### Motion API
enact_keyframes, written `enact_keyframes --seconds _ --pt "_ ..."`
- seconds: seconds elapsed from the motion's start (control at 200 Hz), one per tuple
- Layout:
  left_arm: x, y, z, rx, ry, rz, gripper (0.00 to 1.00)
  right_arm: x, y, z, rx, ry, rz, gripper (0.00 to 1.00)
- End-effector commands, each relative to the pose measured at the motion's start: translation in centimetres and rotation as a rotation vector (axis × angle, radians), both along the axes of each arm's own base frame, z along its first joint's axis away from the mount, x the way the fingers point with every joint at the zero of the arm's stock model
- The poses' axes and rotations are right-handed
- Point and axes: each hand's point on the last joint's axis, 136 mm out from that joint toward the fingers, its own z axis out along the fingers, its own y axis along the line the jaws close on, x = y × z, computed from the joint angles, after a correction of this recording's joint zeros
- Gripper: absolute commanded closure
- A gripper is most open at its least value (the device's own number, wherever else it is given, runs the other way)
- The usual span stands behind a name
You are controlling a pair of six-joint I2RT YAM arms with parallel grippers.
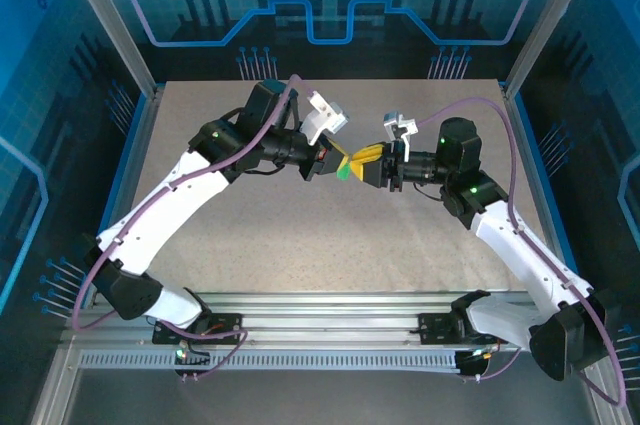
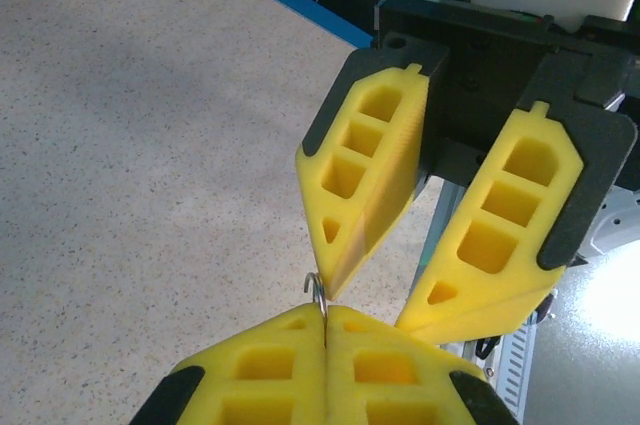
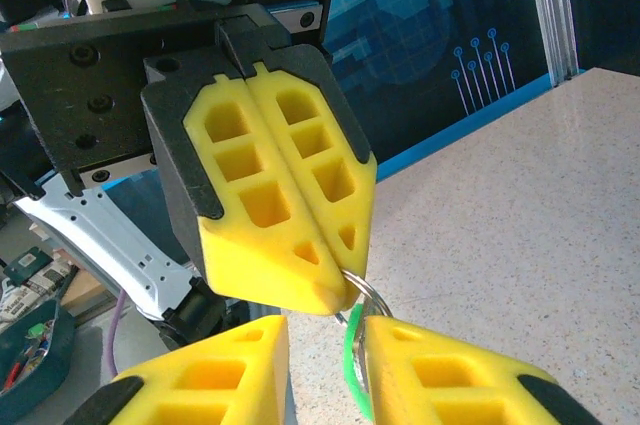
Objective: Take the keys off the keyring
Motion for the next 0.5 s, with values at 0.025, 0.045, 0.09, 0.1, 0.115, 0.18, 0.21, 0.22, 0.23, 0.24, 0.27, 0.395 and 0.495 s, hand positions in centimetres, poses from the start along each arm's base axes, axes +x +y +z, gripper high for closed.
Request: enact_keyframes --seconds 0.025,0.045,0.09,0.1,0.115,0.18,0.21,0.22,0.23,0.24,0.27,0.395,0.495 --pt "-1.4 -0.2 2.5 -0.078 -0.04 -0.061 1.0 -0.2 0.4 1.2 0.005 -0.045 0.008 0.62" --pt "-1.5 -0.1 2.5 -0.079 -0.041 -0.061 1.0 -0.1 0.4 1.2 0.004 -0.046 0.005 0.62" --pt "-1.6 -0.1 2.6 -0.083 -0.041 -0.064 1.0 -0.1 0.5 1.2 0.003 -0.051 0.007 0.62" --pt "-1.6 -0.1 2.6 -0.083 -0.041 -0.065 1.0 -0.1 0.5 1.2 0.003 -0.052 0.005 0.62" --pt "-1.6 -0.1 2.7 -0.084 -0.041 -0.065 1.0 -0.1 0.5 1.2 0.003 -0.052 0.002 0.62" --pt "-1.8 -0.1 2.8 -0.091 -0.041 -0.074 1.0 0.3 0.3 1.2 0.0 -0.05 -0.02 0.62" --pt "-1.8 -0.1 2.8 -0.091 -0.04 -0.074 1.0 0.2 0.4 1.2 0.002 -0.054 -0.016 0.63" --pt "-1.8 -0.1 2.8 -0.091 -0.04 -0.073 1.0 0.2 0.4 1.3 0.004 -0.057 -0.014 0.63" --pt "-1.9 -0.1 2.8 -0.092 -0.04 -0.074 1.0 0.2 0.4 1.3 0.005 -0.059 -0.014 0.63" --pt "-1.9 -0.1 2.8 -0.091 -0.04 -0.074 1.0 0.2 0.4 1.3 0.006 -0.059 -0.015 0.63" --pt "-1.9 -0.1 2.8 -0.092 -0.041 -0.077 1.0 0.2 0.4 1.4 0.007 -0.062 -0.016 0.64" --pt "-2.1 -0.1 2.9 -0.096 -0.04 -0.084 1.0 1.0 0.1 1.3 -0.004 -0.07 -0.069 0.54" --pt "-2.1 -0.1 2.8 -0.094 -0.037 -0.086 1.0 1.1 -0.2 1.6 -0.004 -0.088 -0.092 0.53"
